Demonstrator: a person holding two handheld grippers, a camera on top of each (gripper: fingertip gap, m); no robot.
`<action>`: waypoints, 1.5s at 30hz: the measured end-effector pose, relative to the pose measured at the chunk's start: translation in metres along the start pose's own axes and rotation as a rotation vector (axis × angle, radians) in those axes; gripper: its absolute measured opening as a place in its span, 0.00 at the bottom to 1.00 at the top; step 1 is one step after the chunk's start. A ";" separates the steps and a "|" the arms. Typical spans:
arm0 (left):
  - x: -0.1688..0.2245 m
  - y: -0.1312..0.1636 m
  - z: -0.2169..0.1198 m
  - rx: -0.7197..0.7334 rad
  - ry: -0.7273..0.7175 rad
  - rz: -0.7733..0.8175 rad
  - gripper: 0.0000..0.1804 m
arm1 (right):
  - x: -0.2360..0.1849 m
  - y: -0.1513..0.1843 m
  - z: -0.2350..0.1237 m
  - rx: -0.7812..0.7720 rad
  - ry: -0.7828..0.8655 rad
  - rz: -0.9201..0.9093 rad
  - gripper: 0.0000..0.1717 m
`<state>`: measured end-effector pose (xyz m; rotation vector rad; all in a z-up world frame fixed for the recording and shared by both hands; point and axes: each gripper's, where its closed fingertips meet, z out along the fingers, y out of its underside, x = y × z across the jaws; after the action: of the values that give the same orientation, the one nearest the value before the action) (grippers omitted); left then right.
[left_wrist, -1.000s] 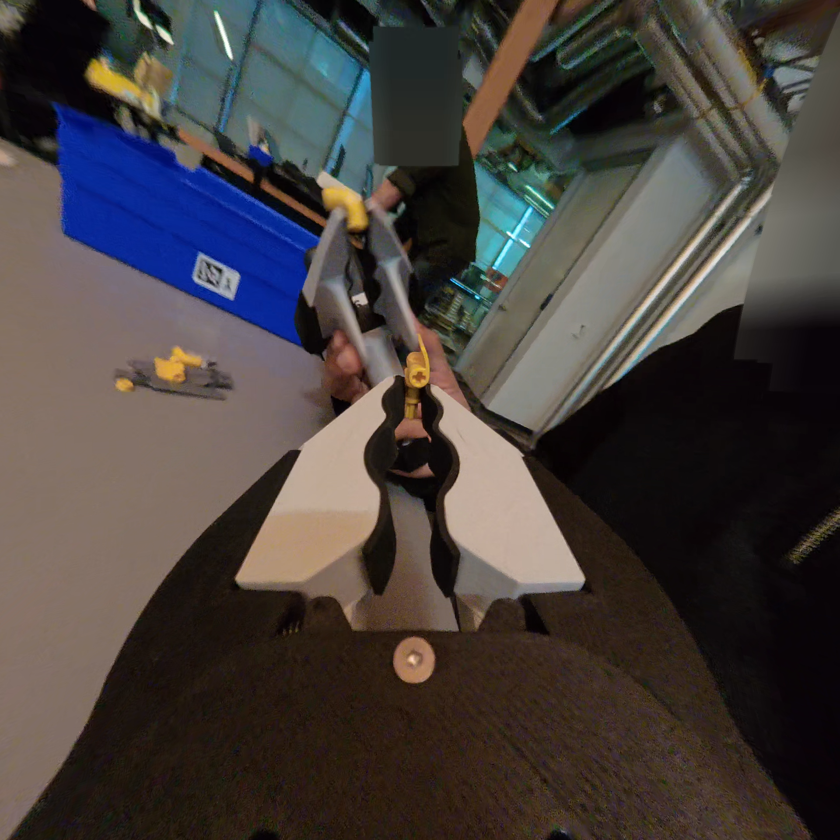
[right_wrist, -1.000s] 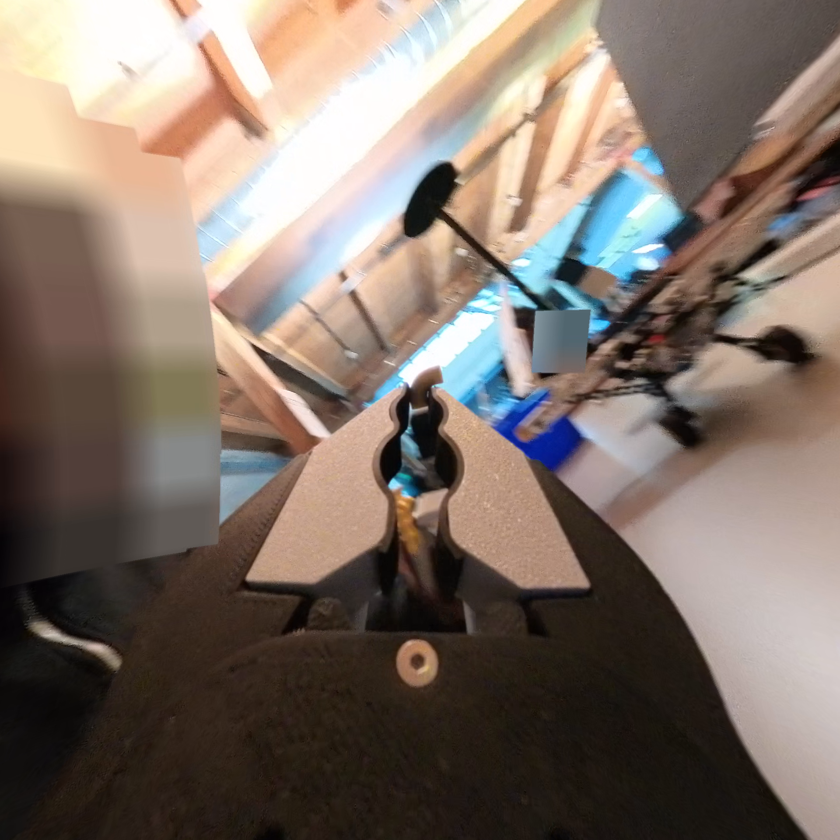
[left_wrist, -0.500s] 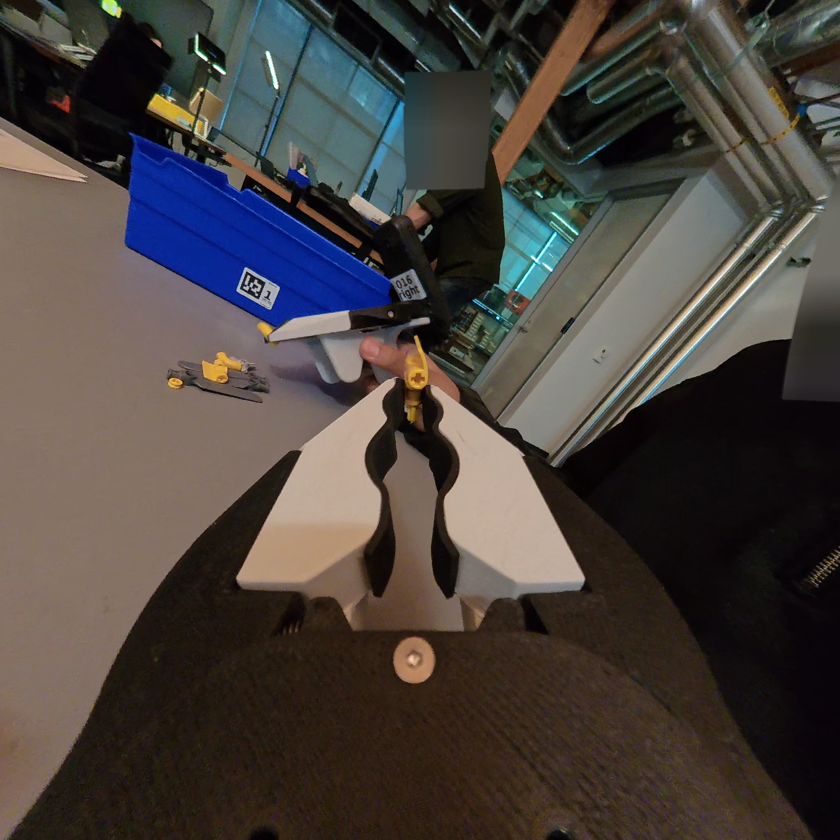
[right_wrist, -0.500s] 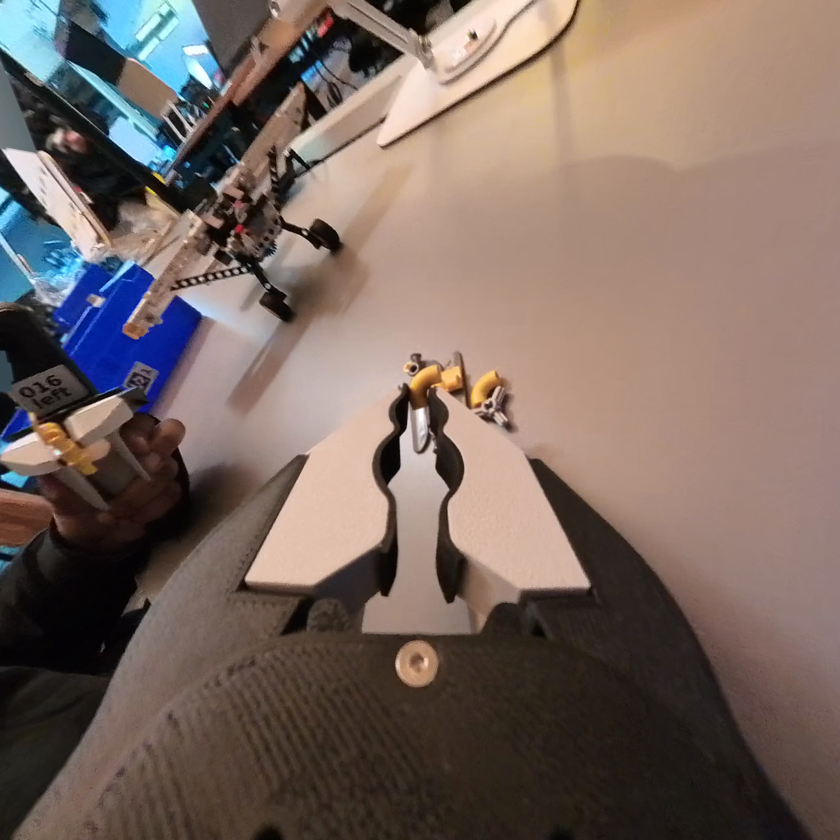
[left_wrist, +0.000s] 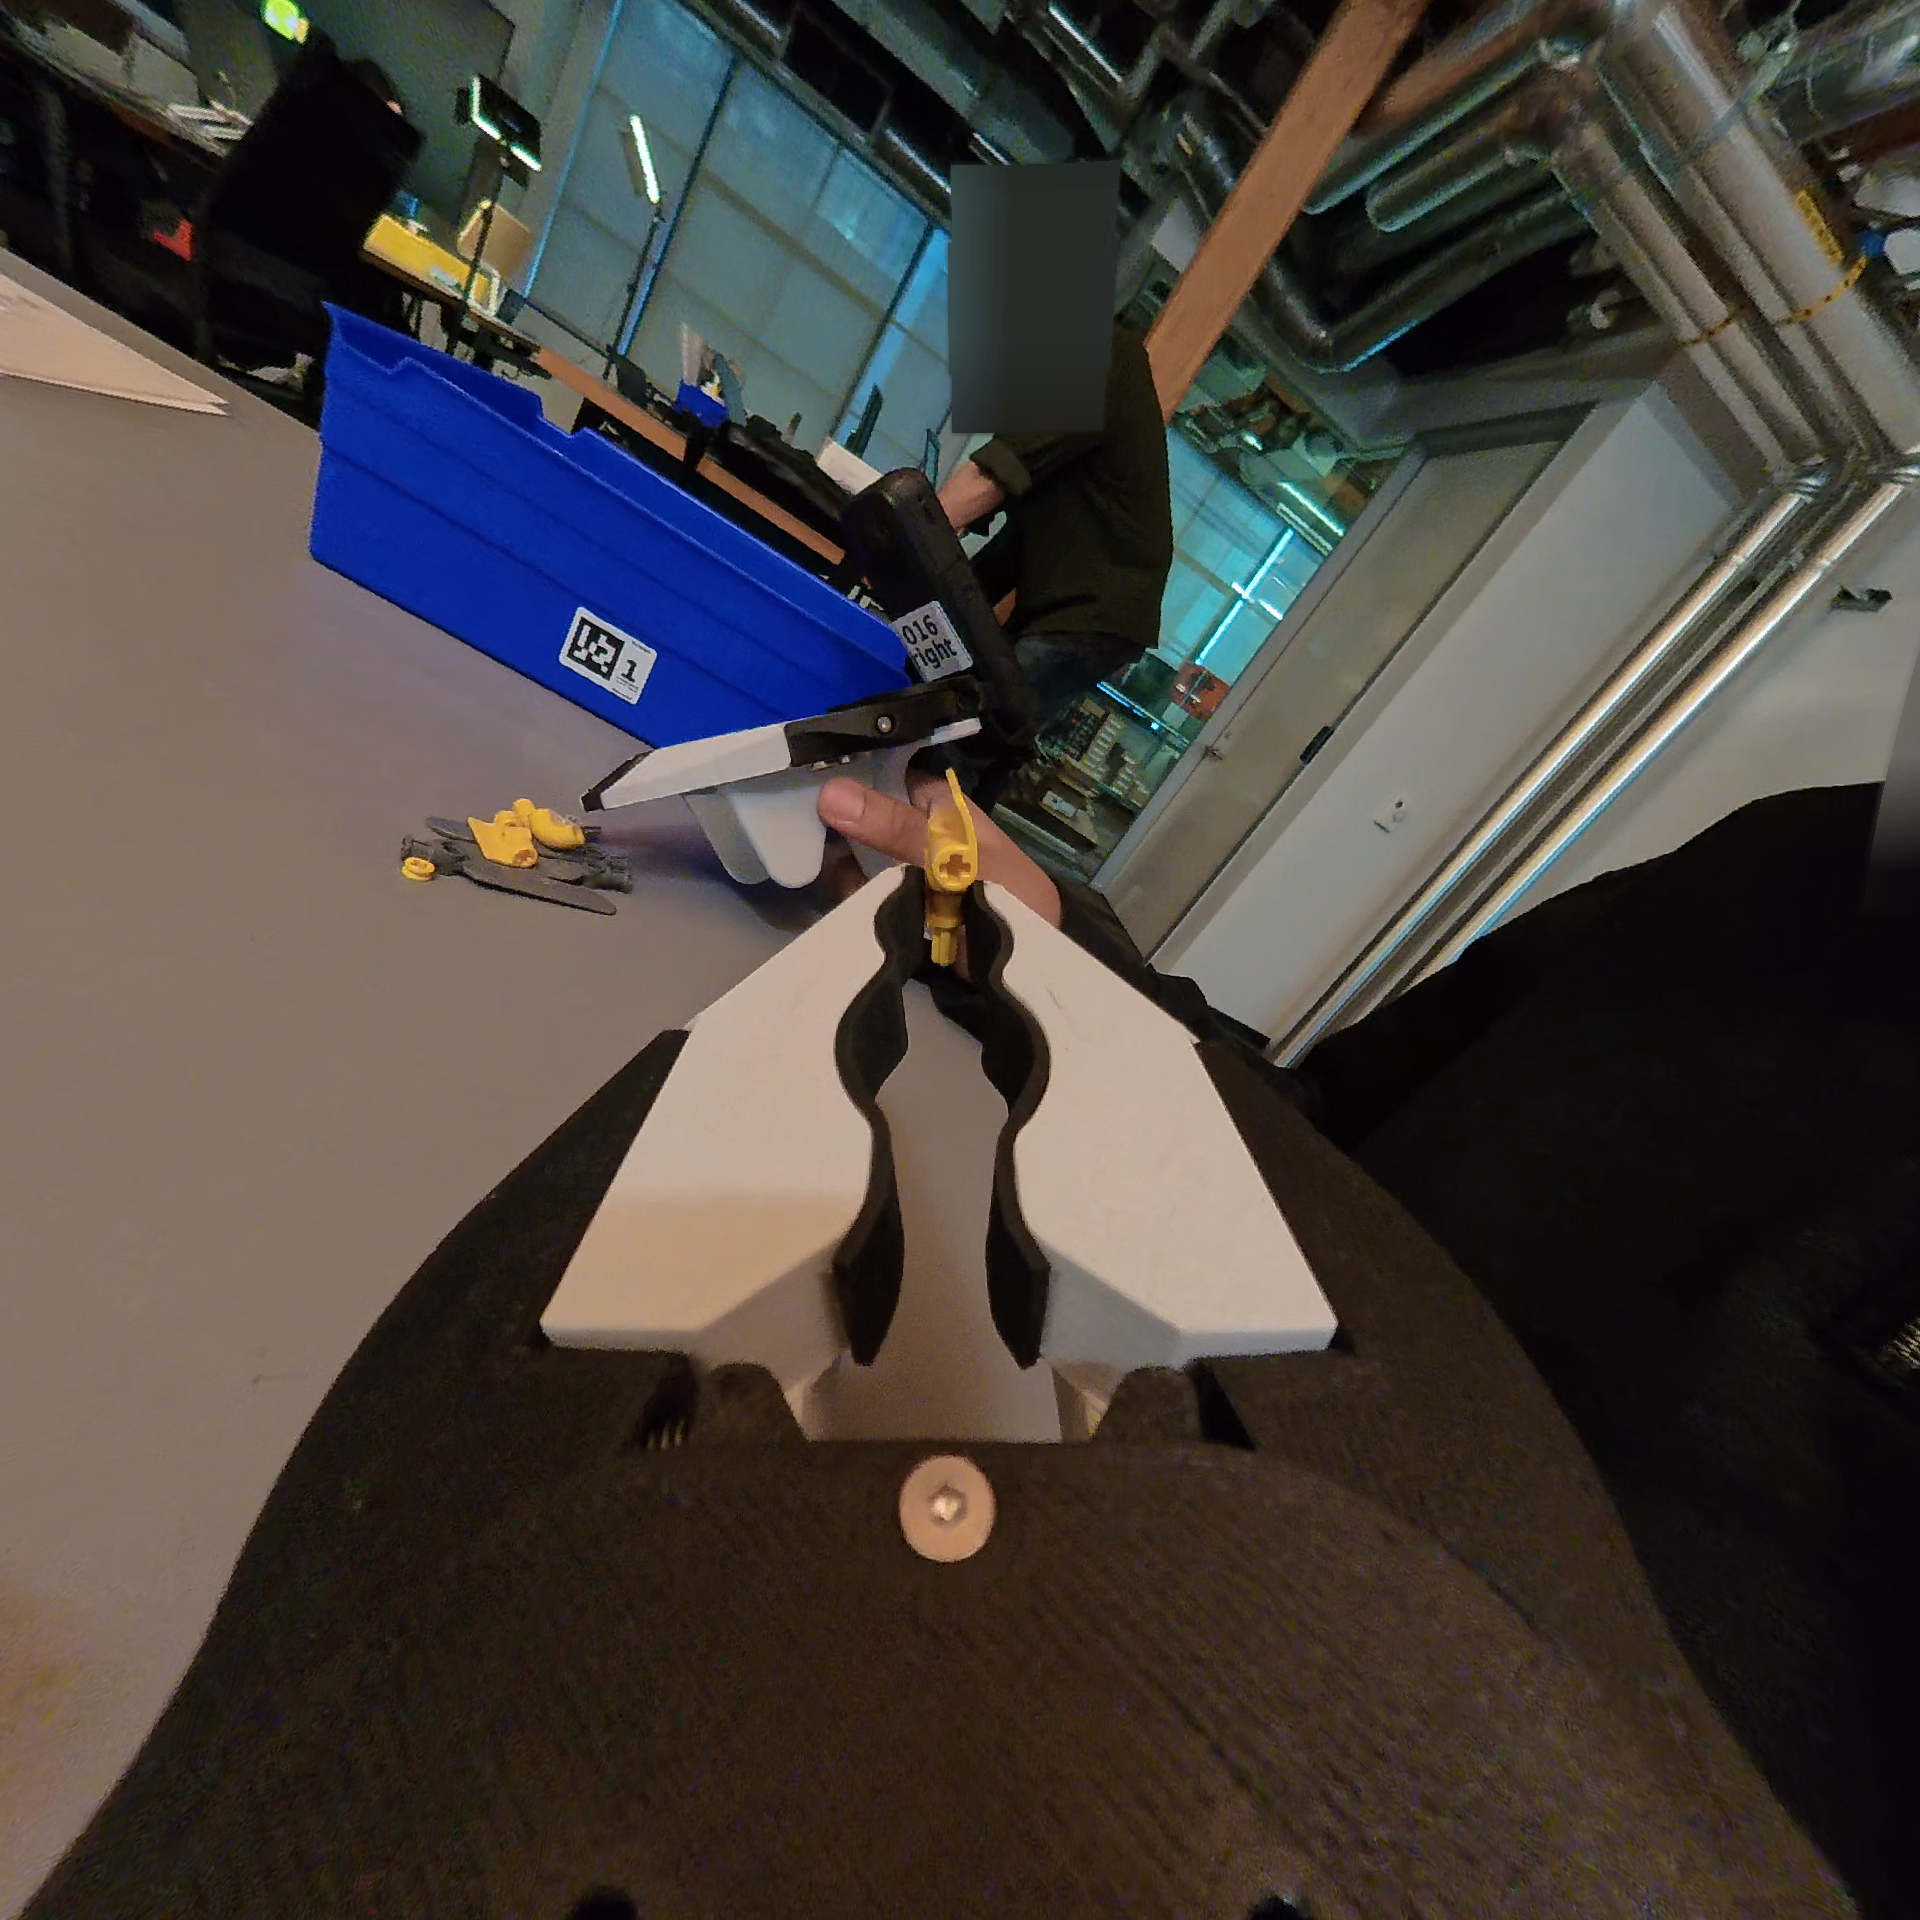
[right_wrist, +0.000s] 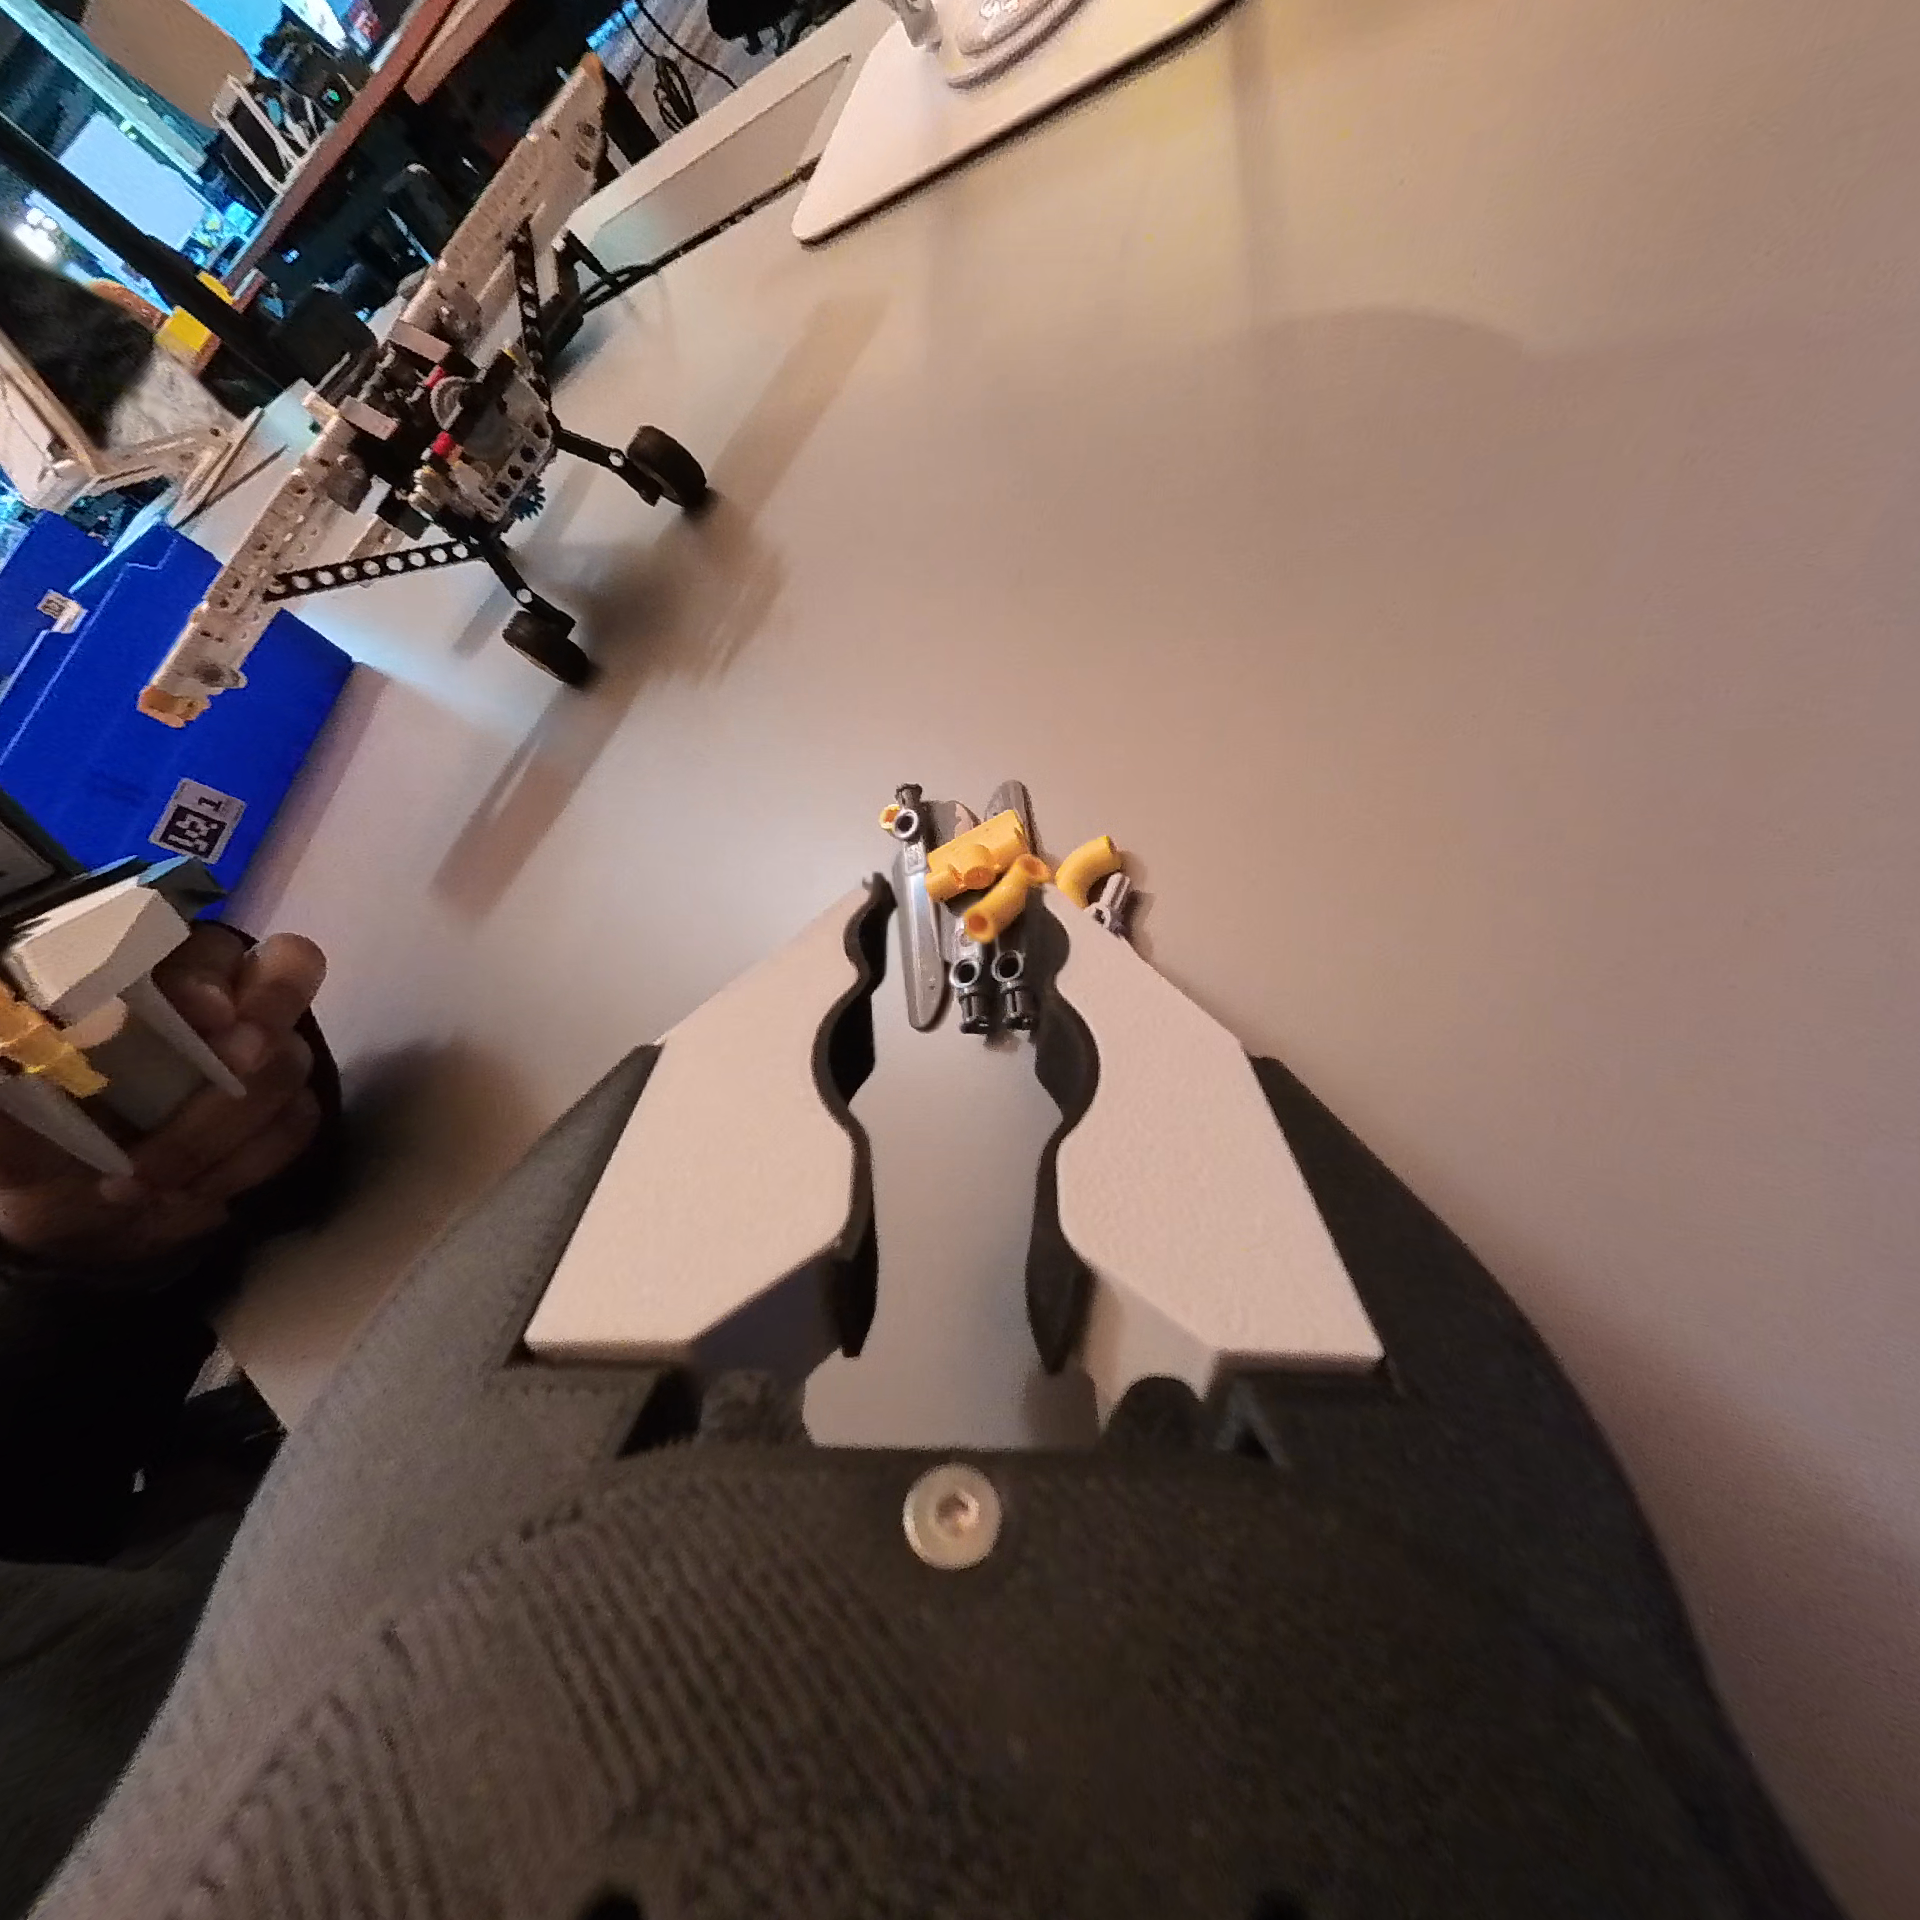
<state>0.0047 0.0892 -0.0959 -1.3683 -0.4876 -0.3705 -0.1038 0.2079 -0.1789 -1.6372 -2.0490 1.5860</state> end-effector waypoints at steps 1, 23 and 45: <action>0.000 0.000 0.000 -0.001 -0.001 0.001 0.02 | -0.003 -0.002 -0.002 0.017 -0.009 -0.014 0.14; 0.009 0.011 0.006 -0.073 0.023 0.043 0.02 | -0.188 0.017 -0.022 0.047 -0.876 -0.159 0.07; 0.003 0.008 0.003 -0.044 0.033 -0.063 0.02 | -0.191 0.007 -0.019 0.147 -0.953 0.047 0.00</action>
<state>0.0107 0.0934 -0.1003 -1.3896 -0.4983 -0.4574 -0.0059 0.0758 -0.0795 -0.9330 -2.1041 2.8183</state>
